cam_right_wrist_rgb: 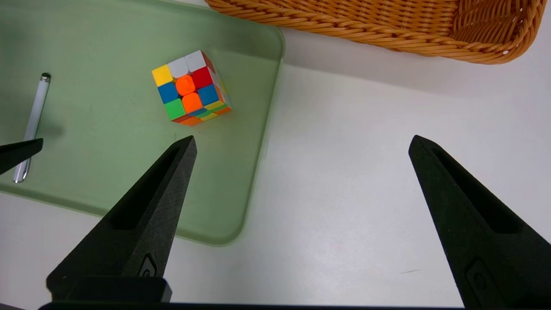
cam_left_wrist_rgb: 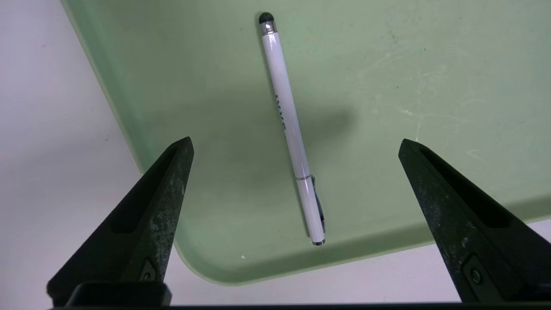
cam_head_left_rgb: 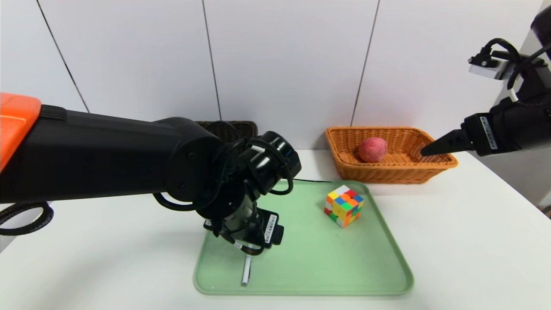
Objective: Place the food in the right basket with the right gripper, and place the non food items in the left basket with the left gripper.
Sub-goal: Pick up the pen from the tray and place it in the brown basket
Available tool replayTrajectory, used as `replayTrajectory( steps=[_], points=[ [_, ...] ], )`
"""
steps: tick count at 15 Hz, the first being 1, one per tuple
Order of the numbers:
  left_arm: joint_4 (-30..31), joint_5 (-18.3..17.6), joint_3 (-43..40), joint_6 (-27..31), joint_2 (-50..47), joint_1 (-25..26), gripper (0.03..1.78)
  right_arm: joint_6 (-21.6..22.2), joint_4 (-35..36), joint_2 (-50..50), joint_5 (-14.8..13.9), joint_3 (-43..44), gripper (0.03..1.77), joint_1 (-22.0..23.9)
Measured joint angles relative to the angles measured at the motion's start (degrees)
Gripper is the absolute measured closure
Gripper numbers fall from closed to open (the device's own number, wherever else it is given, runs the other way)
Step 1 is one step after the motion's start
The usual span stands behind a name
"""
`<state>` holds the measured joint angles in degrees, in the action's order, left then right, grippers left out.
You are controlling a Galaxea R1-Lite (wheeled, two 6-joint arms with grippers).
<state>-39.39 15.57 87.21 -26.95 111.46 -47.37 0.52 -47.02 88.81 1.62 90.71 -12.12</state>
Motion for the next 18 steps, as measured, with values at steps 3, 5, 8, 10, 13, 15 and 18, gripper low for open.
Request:
replayTrajectory(
  steps=[3, 5, 8, 10, 13, 15, 18],
  points=[
    [-1.3, -1.3, 3.4, -1.1, 1.4, 0.5, 0.12, 0.0, -0.1, -0.4, 0.0, -0.4, 0.1, -0.1],
    [-4.5, -3.0, 6.8, -4.4, 2.7, 0.9, 0.12, 0.0, -0.1, -0.4, 0.0, -0.7, 0.1, -0.1],
    [-9.5, -4.7, 10.8, -7.4, 5.0, 1.4, 0.12, 0.1, 0.0, -0.5, 0.0, -1.0, 0.1, 0.0],
    [-10.9, -4.7, 11.7, -8.5, 6.1, 1.8, 0.12, 0.1, 0.0, -0.5, 0.0, -1.0, 0.1, 0.1],
    [-11.9, -4.8, 11.7, -9.6, 7.2, 2.5, 0.12, 0.0, 0.1, -0.4, 0.0, -1.0, 0.1, 0.1],
    [-11.9, -5.0, 11.7, -9.7, 7.5, 2.9, 0.12, 0.1, 0.1, -0.3, 0.1, -1.1, 0.1, 0.1],
    [-11.9, -6.8, 11.7, -10.2, 7.6, 3.0, 0.12, 0.0, 0.1, -0.2, 0.0, -1.3, 0.1, 0.1]
  ],
)
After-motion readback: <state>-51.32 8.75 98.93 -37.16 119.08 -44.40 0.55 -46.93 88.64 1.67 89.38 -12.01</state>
